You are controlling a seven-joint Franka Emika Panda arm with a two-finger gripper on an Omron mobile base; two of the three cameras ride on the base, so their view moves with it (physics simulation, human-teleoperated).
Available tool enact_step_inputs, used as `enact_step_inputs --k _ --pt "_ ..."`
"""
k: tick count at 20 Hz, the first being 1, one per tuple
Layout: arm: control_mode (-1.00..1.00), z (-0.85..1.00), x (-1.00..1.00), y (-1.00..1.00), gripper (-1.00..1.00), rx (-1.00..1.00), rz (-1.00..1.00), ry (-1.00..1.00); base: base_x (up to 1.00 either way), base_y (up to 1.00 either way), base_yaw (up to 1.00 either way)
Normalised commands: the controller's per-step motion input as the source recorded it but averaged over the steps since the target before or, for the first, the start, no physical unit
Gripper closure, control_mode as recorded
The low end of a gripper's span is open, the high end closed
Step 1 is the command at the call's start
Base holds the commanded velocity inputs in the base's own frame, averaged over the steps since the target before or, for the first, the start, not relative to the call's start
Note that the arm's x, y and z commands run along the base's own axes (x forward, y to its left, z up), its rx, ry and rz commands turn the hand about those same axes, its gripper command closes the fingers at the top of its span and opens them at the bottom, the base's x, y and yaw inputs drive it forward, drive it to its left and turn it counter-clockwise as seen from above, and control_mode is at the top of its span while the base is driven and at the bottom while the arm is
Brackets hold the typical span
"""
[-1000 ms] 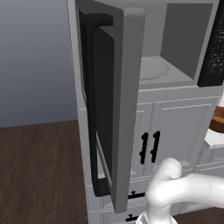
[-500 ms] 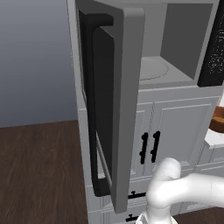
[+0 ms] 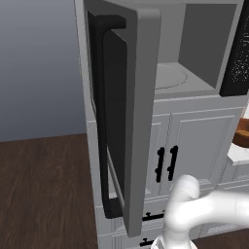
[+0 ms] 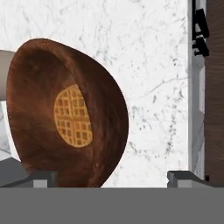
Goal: Open the microwave, place the bowl with waffle inside the microwave, then close the microwave door and turn it on.
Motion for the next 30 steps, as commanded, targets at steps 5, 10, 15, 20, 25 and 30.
enact_step_inputs --k 5,10,15,20,25,30 --pt "-1.00 -0.21 0.23 -0.20 -1.00 0.00 0.02 0.09 0.00 0.00 0.00" --pt "-1.00 -0.26 0.23 -0.23 -1.00 0.00 0.00 0.00 0.00 0.00 0.00" --pt "-1.00 -0.33 0.19 -0.19 -1.00 0.00 0.00 0.00 0.00 0.00 0.00" --pt "-1.00 -0.15 0.12 -0.01 -1.00 0.00 0.01 0.00 0.00 0.00 0.00" --pt "-1.00 -0.03 0.05 0.00 1.00 0.00 0.00 0.02 0.00 0.00 0.00" --pt "-1.00 0.00 0.00 0.00 1.00 0.00 0.00 0.00 0.00 0.00 0.00"
